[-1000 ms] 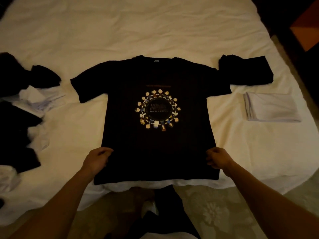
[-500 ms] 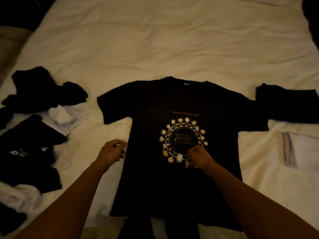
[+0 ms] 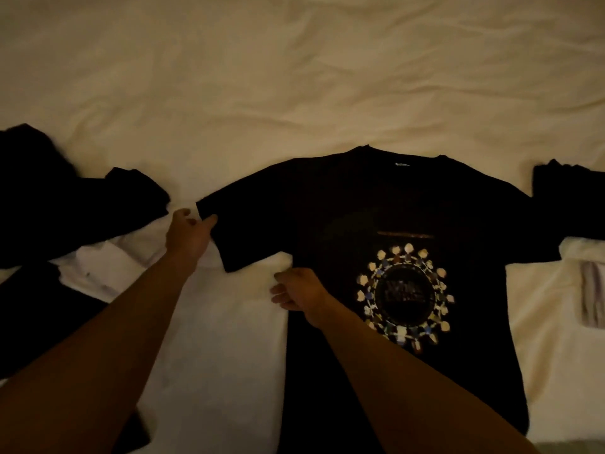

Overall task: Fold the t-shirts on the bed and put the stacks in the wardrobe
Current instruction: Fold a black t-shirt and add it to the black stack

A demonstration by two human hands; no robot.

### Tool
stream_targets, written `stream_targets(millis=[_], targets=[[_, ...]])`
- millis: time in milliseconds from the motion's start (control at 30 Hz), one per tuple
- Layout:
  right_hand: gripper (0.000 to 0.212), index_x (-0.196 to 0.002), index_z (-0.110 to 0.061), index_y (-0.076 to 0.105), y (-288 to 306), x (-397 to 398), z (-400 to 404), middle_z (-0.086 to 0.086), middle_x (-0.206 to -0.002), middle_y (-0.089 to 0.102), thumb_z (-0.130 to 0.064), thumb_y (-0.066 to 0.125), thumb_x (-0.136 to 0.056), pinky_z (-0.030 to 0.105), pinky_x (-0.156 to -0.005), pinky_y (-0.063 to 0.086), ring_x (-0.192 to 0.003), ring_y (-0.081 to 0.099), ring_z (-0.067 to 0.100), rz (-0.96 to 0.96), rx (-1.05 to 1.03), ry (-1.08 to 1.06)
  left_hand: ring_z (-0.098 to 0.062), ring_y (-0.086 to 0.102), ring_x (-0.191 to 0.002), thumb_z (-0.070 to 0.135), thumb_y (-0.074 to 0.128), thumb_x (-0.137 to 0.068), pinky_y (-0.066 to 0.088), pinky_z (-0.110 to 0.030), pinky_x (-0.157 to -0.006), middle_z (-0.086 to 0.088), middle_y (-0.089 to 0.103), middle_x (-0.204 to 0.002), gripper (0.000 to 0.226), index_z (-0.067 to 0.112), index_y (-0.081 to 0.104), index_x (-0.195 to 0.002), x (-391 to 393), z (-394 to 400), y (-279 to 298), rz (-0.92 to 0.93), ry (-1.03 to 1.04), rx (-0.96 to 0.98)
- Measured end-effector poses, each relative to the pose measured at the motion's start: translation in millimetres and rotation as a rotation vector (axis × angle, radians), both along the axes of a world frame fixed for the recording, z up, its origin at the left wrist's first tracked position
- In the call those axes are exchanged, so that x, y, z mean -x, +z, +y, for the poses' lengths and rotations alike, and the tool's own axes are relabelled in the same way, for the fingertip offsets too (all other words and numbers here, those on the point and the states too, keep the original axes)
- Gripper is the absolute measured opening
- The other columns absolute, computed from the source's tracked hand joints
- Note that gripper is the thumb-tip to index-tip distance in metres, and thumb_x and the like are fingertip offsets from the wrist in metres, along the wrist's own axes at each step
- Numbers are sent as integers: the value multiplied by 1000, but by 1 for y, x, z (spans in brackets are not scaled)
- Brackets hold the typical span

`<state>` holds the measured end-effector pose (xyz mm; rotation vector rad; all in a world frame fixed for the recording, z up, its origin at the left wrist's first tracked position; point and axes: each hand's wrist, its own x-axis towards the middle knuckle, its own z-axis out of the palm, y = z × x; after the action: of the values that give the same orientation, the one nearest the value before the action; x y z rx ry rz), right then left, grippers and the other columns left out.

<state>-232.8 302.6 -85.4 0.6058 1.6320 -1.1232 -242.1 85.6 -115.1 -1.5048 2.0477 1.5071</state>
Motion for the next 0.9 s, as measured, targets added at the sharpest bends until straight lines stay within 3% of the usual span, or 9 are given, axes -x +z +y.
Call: stream_targets(millis=[133, 200, 267, 333, 467, 533, 633, 767, 900], targets=[[13, -89, -14, 57, -14, 10, -52, 2, -84, 57, -23, 58, -98, 25, -68, 46, -73, 56, 13, -105, -13, -237, -28, 56, -116, 32, 72, -88, 48, -40, -96, -9, 55, -125, 56, 8, 48, -133, 25, -21, -20, 41, 64, -98], [9, -93, -13, 57, -18, 15, -74, 3, -78, 51, -21, 59, -97, 25, -64, 48, -57, 53, 9, -173, 21, -391, -28, 61, -108, 24, 71, -89, 50, -36, -88, -10, 62, -118, 42, 5, 58, -124, 34, -27, -30, 74, 45, -163], [5, -99, -11, 58, -23, 11, -90, 3, -75, 48, -15, 56, -98, 29, -74, 53, -43, 46, 7, -212, 71, -539, -26, 63, -102, 17, 68, -91, 50, -33, -85, -10, 64, -113, 34, 5, 63, -123, 37, -28, -35, 116, 41, -235], [21, -119, -9, 59, -25, 4, -102, 5, -83, 55, -12, 53, -99, 34, -88, 51, -55, 47, 10, -225, 91, -643, -27, 63, -102, 16, 68, -91, 51, -33, -86, -11, 65, -113, 31, 7, 63, -120, 35, -28, -38, 170, 103, -235], [30, -128, -12, 58, -15, -4, -110, 9, -114, 64, -9, 53, -98, 33, -83, 51, -91, 61, 19, -221, 171, -815, -26, 64, -100, 17, 70, -87, 54, -37, -83, -1, 65, -97, 12, 25, 61, -89, 32, -34, -31, 284, 206, -237], [27, -124, -12, 59, -8, -6, -107, 10, -111, 67, -6, 53, -98, 30, -77, 53, -95, 65, 21, -181, 184, -917, -23, 66, -94, 19, 70, -88, 53, -30, -74, 2, 65, -91, 12, 26, 60, -86, 35, -32, -20, 346, 243, -247], [20, -116, -11, 63, 8, -8, -100, 7, -97, 72, -9, 56, -97, 27, -76, 54, -88, 70, 18, -100, 182, -999, -12, 63, -78, 19, 66, -92, 51, -21, -60, 5, 64, -86, 8, 18, 59, -96, 49, -17, 1, 441, 196, -193], [21, -118, -17, 55, 34, -4, -79, 6, -91, 69, -12, 58, -98, 28, -73, 53, -78, 68, 16, -27, 144, -1105, -15, 62, -75, 25, 66, -91, 50, -32, -70, 2, 64, -82, 10, 22, 56, -92, 75, 25, 33, 540, 24, -56], [14, -110, -13, 63, 51, 11, -38, 6, -83, 65, -14, 57, -98, 29, -70, 53, -69, 61, 15, 35, 210, -1148, -20, 63, -73, 30, 66, -90, 53, -42, -68, 0, 65, -80, 12, 30, 54, -89, 101, 85, 66, 624, -112, -29]])
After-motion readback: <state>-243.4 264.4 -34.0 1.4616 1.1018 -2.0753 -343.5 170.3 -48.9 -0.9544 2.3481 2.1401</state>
